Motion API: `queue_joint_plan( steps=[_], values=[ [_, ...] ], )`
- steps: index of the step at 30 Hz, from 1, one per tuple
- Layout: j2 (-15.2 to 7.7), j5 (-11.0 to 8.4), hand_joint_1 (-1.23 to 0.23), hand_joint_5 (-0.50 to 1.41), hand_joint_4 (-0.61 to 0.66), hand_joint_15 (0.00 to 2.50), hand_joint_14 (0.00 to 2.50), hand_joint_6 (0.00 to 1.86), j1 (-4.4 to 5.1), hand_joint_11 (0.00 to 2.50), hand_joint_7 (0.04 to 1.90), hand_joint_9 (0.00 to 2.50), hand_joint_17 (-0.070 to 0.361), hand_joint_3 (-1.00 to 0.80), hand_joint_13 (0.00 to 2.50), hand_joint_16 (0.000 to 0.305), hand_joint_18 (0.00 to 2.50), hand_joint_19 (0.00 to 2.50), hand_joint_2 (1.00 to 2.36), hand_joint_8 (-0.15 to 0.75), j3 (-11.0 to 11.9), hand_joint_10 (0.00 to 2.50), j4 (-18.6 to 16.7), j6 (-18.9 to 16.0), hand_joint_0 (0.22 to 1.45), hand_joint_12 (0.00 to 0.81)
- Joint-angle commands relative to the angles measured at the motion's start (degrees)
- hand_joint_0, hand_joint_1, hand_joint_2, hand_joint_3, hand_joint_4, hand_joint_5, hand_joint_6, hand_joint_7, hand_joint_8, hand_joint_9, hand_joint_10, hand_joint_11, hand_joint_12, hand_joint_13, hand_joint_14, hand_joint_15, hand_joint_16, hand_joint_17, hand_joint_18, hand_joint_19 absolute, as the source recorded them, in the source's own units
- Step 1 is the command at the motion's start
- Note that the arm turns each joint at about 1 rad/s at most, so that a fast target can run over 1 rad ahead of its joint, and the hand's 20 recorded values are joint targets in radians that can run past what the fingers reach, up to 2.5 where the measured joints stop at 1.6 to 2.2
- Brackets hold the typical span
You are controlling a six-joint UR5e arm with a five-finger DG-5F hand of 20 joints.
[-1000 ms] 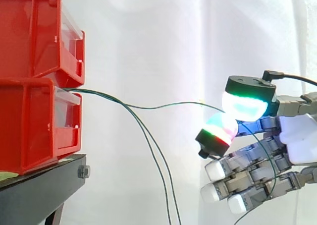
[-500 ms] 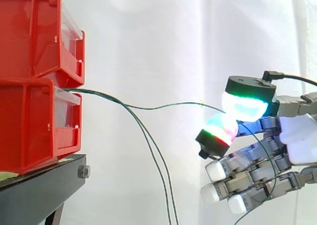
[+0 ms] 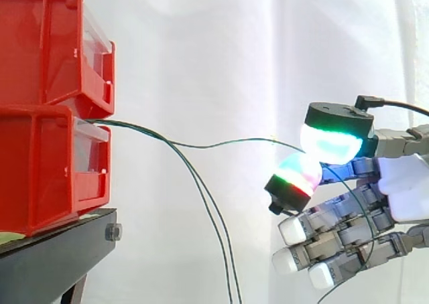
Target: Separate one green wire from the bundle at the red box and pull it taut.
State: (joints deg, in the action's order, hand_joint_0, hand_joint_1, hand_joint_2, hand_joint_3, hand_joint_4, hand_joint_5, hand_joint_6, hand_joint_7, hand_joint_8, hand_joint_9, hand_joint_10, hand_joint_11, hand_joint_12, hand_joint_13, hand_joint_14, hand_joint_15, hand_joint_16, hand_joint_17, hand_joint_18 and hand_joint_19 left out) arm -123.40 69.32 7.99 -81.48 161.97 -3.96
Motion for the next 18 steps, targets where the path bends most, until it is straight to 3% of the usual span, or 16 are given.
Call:
queue_joint_plan(
  steps=[1,7,14,18],
  values=[
    [0.0,0.02,-0.72,-0.11,0.0,0.3,0.01,0.89,-0.08,0.4,1.01,0.79,0.108,-0.12,0.5,0.048,0.46,0.44,1.02,0.232,0.0,0.01,0.0,0.0,0.57,0.345],
    [0.0,0.02,-0.7,-0.12,0.04,0.3,0.01,0.88,0.01,0.42,1.01,0.78,0.101,-0.2,0.48,0.045,0.43,0.45,1.02,0.224,-0.1,0.01,0.0,0.0,0.56,0.332],
    [0.0,0.02,-0.62,-0.12,0.08,0.31,0.01,0.84,0.01,0.41,0.98,0.78,0.106,-0.42,0.47,0.047,0.43,0.45,1.01,0.235,0.0,0.02,0.0,0.0,0.52,0.34],
    [0.0,0.02,-0.61,-0.12,0.09,0.3,0.01,0.84,0.01,0.41,0.99,0.78,0.106,-0.42,0.47,0.047,0.43,0.45,1.01,0.236,0.0,0.01,0.0,0.0,0.52,0.342]
  ],
)
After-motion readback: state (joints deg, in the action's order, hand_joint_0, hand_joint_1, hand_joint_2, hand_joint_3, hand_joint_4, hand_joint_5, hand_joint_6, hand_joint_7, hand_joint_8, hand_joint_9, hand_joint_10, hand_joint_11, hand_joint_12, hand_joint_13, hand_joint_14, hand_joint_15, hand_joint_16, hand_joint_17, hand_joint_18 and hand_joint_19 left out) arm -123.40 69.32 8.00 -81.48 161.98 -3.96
